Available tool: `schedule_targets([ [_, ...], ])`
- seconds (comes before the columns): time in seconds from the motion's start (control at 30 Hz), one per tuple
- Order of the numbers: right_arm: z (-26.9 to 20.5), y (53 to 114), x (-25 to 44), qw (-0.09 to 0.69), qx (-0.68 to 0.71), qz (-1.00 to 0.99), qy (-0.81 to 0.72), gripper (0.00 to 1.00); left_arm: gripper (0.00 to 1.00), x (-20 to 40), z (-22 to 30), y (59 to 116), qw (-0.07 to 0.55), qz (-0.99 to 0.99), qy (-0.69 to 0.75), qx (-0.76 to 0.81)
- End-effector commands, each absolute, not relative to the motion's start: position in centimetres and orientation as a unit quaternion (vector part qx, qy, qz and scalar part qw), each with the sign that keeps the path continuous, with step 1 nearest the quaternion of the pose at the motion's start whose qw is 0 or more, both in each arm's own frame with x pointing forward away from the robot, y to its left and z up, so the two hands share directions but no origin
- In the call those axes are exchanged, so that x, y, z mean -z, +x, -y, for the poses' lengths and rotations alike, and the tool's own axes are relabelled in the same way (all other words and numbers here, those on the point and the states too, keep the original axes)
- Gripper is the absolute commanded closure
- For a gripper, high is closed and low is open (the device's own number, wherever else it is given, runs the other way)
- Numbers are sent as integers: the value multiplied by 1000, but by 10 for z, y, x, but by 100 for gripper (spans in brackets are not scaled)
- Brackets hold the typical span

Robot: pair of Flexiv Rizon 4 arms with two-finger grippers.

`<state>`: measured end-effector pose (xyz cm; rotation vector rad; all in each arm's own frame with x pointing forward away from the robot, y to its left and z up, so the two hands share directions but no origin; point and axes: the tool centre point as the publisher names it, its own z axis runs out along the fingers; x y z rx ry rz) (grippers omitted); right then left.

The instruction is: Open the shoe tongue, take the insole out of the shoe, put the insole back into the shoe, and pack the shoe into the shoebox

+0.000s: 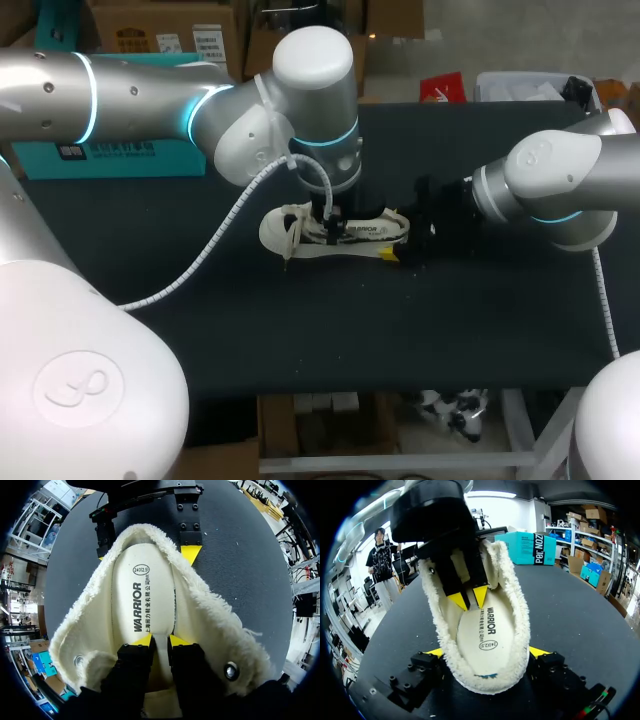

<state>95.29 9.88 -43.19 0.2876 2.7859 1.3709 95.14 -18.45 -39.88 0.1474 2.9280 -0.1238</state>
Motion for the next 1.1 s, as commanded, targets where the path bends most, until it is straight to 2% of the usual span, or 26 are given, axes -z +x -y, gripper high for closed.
schedule_targets([
  [0.03, -98, 953, 439, 11, -440, -893, 92, 100, 79, 491, 193, 979, 119, -991, 45, 36],
  [0.5, -98, 953, 439, 11, -440, -893, 92, 100, 80, 520, 192, 1021, 131, -990, 43, 27],
  [0.6, -98, 953, 439, 11, -440, -893, 92, 100, 84, 521, 191, 1027, 129, -990, 42, 28],
  [0.63, -98, 953, 439, 11, -440, -893, 92, 100, 89, 521, 191, 1028, 129, -990, 42, 28],
  [0.67, -98, 953, 439, 11, -440, -893, 92, 100, 99, 521, 191, 1029, 129, -990, 42, 29],
  [1.1, -98, 953, 439, 11, -440, -893, 92, 100, 100, 463, 186, 1008, 120, -988, 61, 71],
])
